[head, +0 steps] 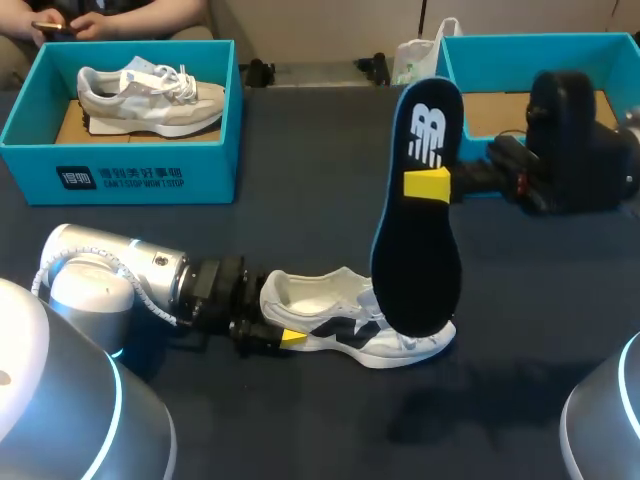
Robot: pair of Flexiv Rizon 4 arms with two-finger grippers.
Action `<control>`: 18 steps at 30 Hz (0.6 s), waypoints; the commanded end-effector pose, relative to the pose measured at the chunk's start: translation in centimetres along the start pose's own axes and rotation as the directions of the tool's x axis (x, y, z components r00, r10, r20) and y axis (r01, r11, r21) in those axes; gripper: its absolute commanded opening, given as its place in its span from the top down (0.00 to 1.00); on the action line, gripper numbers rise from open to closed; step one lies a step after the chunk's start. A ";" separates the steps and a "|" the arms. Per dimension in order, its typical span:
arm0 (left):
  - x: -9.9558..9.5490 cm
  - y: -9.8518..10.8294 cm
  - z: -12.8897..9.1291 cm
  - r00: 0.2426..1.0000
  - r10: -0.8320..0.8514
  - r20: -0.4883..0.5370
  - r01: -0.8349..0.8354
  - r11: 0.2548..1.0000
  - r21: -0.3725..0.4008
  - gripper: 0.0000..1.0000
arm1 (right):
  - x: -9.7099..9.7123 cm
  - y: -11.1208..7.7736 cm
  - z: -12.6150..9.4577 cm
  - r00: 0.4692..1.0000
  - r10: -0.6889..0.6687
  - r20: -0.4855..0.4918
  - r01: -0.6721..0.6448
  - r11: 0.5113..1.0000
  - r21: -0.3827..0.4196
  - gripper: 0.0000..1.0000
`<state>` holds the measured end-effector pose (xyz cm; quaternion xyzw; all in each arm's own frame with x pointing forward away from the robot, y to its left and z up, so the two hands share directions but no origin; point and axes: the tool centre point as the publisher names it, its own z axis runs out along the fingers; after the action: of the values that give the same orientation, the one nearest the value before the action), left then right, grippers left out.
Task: Take the shoe out of the shoebox, open the shoe tongue, remove and reinsert the insole, then place the shoe into the shoebox
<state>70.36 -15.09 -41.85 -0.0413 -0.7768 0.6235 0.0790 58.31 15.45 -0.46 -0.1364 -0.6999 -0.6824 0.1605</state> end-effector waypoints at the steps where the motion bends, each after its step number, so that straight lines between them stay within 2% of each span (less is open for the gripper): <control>1: 0.0 0.0 0.1 1.000 -0.001 0.000 0.001 1.000 -0.002 1.00 | 0.3 -0.3 -0.4 1.000 0.005 0.008 -0.005 1.000 -0.001 1.00; 11: -0.1 0.1 0.0 1.000 -0.004 -0.003 0.004 1.000 -0.009 1.00 | 0.3 -0.3 -0.4 1.000 0.005 0.007 -0.005 1.000 -0.001 1.00; 12: -0.1 0.1 -0.1 1.000 -0.006 -0.003 0.006 1.000 -0.012 0.91 | 0.3 -0.3 -0.4 1.000 0.005 0.007 -0.005 1.000 -0.001 1.00; 13: -0.1 0.1 -0.2 1.000 -0.007 -0.002 0.007 1.000 -0.015 0.58 | 0.3 -0.3 -0.4 1.000 0.005 0.007 -0.005 1.000 -0.001 1.00; 14: -0.1 0.0 -0.3 1.000 -0.008 -0.005 0.008 1.000 -0.020 0.00 | 0.3 -0.3 -0.4 1.000 0.005 0.007 -0.005 1.000 -0.001 1.00; 18: -0.1 0.0 -0.8 1.000 -0.015 -0.007 0.015 0.999 -0.034 0.00 | 0.3 -0.3 -0.4 1.000 0.005 0.007 -0.005 1.000 -0.001 1.00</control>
<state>70.54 -14.69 -42.05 -0.0378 -0.7844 0.6134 0.0839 57.90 14.84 -0.60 -0.1397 -0.6990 -0.6829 0.1594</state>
